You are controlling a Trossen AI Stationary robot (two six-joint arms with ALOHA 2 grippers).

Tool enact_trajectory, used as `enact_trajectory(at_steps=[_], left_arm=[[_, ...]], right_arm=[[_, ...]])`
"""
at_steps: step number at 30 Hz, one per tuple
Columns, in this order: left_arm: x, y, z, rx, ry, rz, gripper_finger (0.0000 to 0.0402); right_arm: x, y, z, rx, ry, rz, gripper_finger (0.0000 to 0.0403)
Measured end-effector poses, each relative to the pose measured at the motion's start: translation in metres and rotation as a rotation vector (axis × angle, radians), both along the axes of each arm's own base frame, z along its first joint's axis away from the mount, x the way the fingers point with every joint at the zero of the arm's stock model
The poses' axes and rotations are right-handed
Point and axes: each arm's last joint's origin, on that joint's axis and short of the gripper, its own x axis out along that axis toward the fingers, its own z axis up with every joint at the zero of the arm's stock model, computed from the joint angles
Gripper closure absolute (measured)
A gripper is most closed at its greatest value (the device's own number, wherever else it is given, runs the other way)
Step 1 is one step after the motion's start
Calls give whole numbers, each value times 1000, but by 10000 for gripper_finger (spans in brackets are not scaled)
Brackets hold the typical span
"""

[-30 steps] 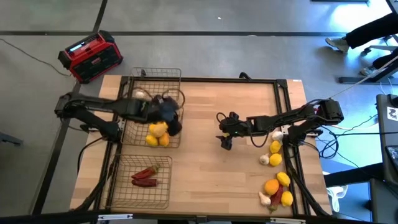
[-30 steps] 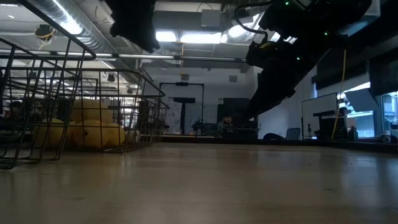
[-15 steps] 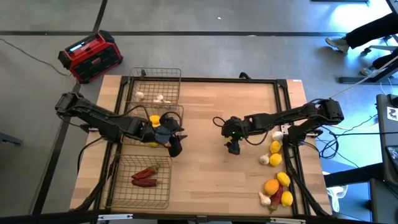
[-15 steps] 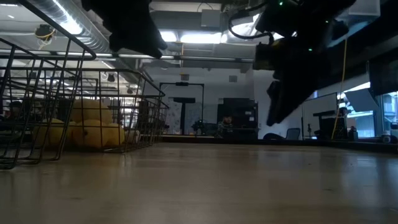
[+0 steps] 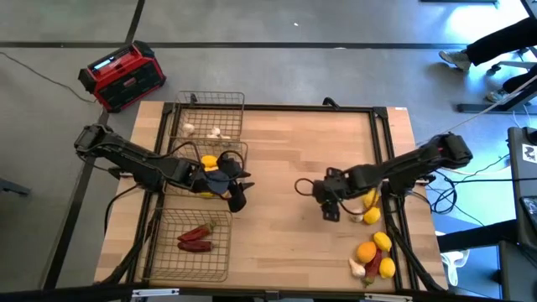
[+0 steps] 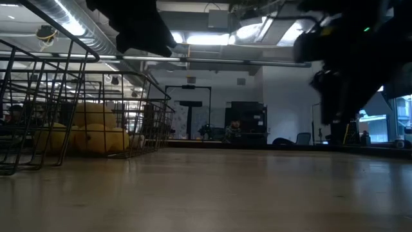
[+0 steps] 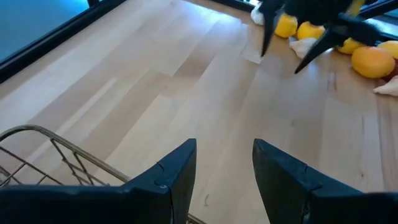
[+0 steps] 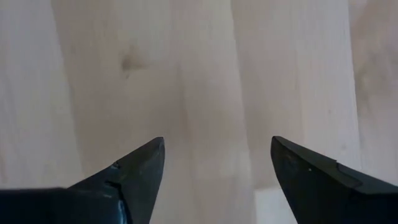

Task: Sort produce into baskets
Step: Put the garlic in the top wire basket

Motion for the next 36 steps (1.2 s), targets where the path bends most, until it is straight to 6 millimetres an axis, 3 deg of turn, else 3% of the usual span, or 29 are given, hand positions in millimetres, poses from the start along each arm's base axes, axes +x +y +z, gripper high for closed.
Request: enact_trajectory(at_steps=[7, 16, 21, 26, 36], left_arm=[[0, 0, 0, 20, 4, 1, 249], [0, 1, 0, 31, 7, 2, 249], [0, 1, 0, 55, 16, -14, 249], [0, 1, 0, 57, 18, -15, 249], [-1, 0, -1, 59, 24, -18, 249]], right_arm=[[-35, 23, 14, 17, 95, -96, 114], [-66, 55, 16, 60, 197, -223, 114], [-81, 55, 14, -16, 297, -330, 114], [-82, 54, 14, -19, 302, -358, 114], [-89, 53, -26, 73, 344, -350, 114]])
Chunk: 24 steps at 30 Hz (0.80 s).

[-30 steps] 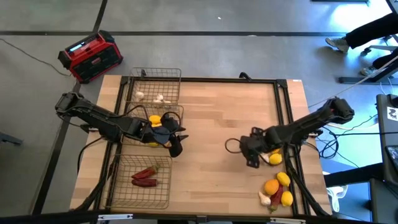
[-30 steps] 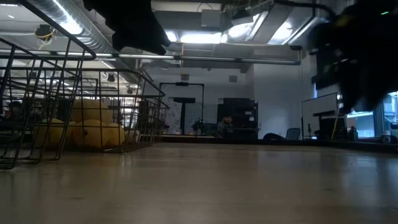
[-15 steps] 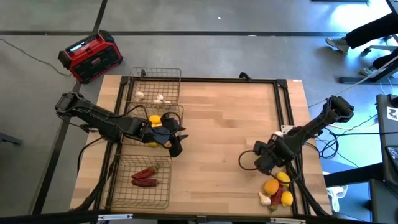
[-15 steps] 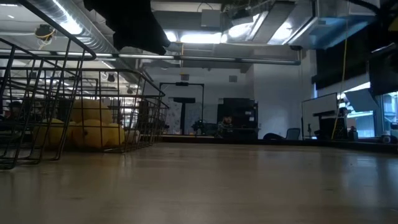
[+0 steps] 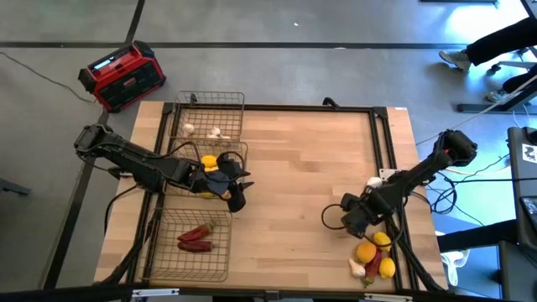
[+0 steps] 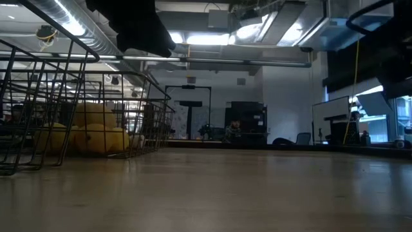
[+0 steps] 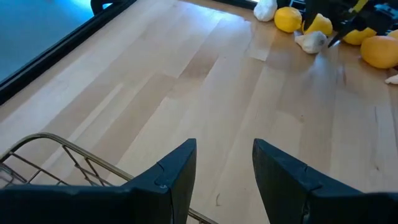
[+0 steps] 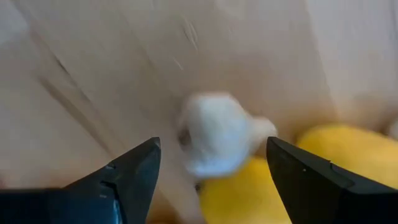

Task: Sort produce into baskets
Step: Put the garlic in the top wire basket

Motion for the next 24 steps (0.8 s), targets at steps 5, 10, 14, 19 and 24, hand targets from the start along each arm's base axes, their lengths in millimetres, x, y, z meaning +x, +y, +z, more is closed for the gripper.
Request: enact_trajectory(at_steps=[5, 10, 14, 19, 24], left_arm=[[0, 0, 0, 0, 0, 2, 249], [0, 0, 0, -3, -3, 4, 249], [1, 0, 1, -7, -11, 5, 249], [1, 0, 1, -7, -11, 5, 249], [1, 0, 1, 35, 7, -24, 249]], right_arm=[[-4, -5, -9, -60, -19, 0, 114], [-12, -10, -22, -54, 35, -47, 117], [-12, -10, -23, -68, 9, -40, 154], [-10, -11, -23, -114, -40, -7, 238], [-3, -9, -20, -137, -116, 45, 273]])
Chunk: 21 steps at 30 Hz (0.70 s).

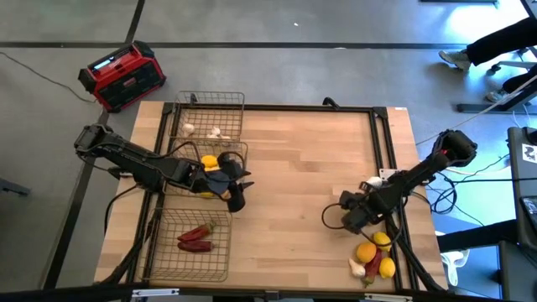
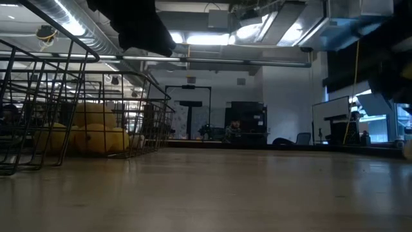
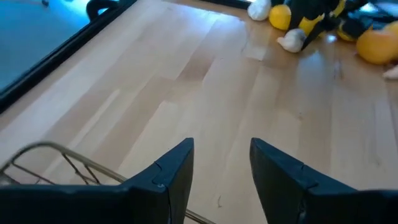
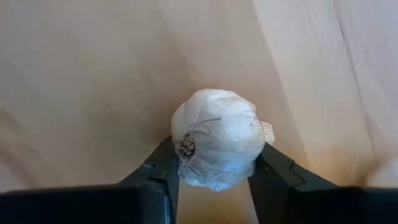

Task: Sort produce into baskets
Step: Put the garlic in the top wire basket

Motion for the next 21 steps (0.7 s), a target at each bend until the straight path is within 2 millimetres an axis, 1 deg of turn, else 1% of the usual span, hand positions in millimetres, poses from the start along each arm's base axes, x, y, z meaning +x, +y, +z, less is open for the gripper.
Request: enact_trajectory(at_steps=[3, 6, 8, 11, 15, 21], left_arm=[[0, 0, 0, 36, 14, -25, 249], [0, 2, 0, 36, 15, -20, 249], [1, 3, 0, 39, 16, -16, 249], [1, 3, 0, 61, 24, -30, 249], [4, 2, 4, 83, -12, -57, 249], [10, -1, 14, 130, -106, -155, 249]], right_arm=[[15, 7, 13, -22, -142, 76, 262], [31, 14, 29, -99, -297, 173, 250], [41, 19, 43, -145, -395, 241, 249], [52, 25, 61, -215, -488, 350, 255], [63, 30, 79, -302, -573, 483, 258], [74, 30, 89, -453, -642, 601, 259]])
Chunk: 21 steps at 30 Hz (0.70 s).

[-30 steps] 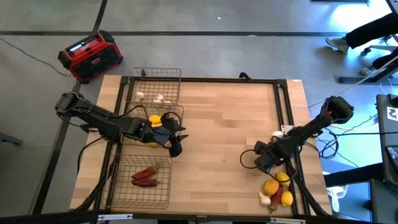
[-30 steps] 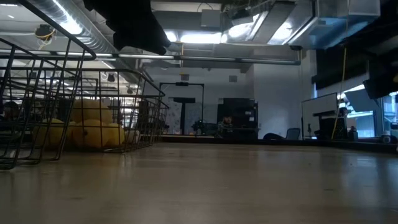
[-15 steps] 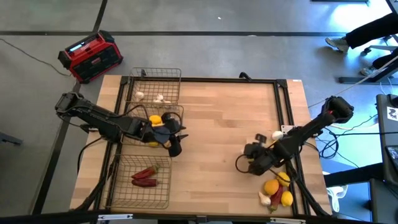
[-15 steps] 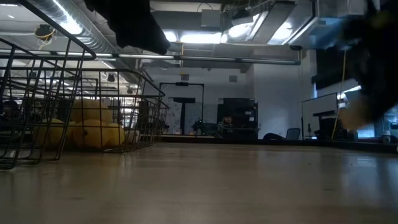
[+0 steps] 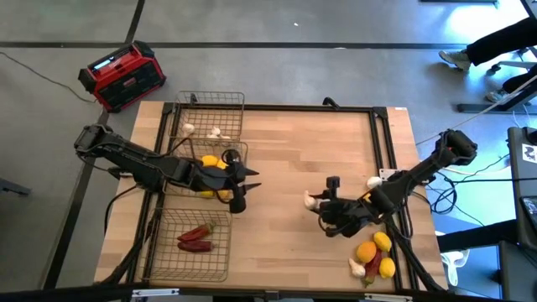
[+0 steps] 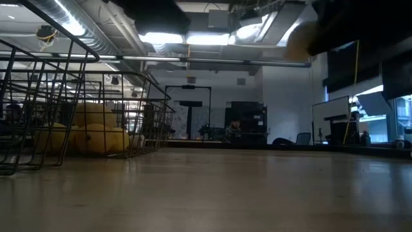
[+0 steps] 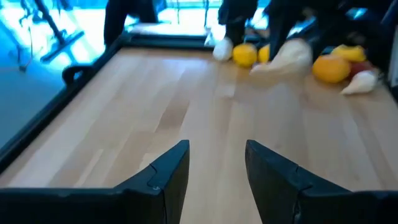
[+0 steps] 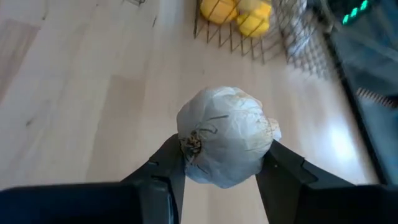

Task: Sort produce into baskets
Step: Put the garlic in the top wire basket

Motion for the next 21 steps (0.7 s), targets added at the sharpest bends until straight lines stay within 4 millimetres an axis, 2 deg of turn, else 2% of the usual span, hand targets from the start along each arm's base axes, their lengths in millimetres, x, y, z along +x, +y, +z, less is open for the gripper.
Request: enact_trajectory(at_steps=[10, 17, 21], left_arm=[[11, 12, 11, -61, -161, 57, 249], [36, 30, -2, -263, -239, -13, 249], [50, 35, -8, -357, -307, -78, 249]], right_arm=[[21, -10, 1, -339, 4, 139, 260], [37, -16, 6, -579, -33, 117, 260], [43, -20, 12, -631, -65, 102, 260]])
